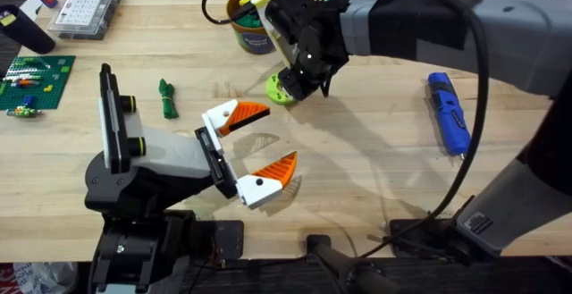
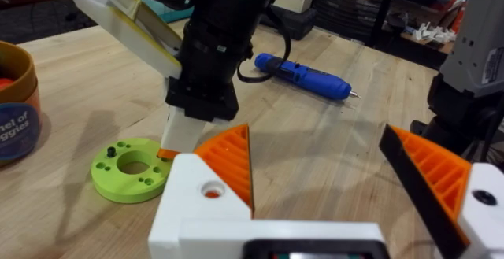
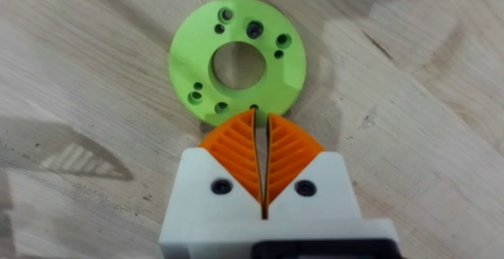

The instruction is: Pick up the gripper from the table and insert it into the empty holder that is missing its gripper. Then pick up a screw, insert it into the mounting hole, and use the screwdriver to tighten it. Finally, clean up the table by picking up the vegetable and placing it into the bucket.

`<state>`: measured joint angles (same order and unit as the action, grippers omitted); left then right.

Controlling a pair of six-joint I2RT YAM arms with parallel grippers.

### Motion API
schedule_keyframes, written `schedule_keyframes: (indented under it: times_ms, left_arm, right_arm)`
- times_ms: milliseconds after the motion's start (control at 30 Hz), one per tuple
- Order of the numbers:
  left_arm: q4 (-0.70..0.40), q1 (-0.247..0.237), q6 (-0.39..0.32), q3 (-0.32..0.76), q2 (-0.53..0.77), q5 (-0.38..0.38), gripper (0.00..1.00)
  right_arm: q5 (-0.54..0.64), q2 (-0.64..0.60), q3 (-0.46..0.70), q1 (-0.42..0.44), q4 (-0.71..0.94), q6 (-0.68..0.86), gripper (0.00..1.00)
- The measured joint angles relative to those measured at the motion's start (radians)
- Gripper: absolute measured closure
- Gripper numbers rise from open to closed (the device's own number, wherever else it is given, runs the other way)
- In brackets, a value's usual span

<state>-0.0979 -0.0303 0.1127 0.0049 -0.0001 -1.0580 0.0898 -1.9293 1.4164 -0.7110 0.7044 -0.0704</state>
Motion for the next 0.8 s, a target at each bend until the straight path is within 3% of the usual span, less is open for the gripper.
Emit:
schedule_keyframes:
  times_ms: [633, 800]
  left_arm:
    - [0.0, 0.0, 0.0, 0.0, 0.0, 0.0, 0.011]
    - [0.0, 0.0, 0.0, 0.0, 0.0, 0.0, 0.011]
  right_arm:
    - [-0.001, 0.003, 0.0, 0.0, 0.028, 0.0, 0.988]
    - [-0.001, 0.062, -0.004, 0.0, 0.046, 0.0, 0.988]
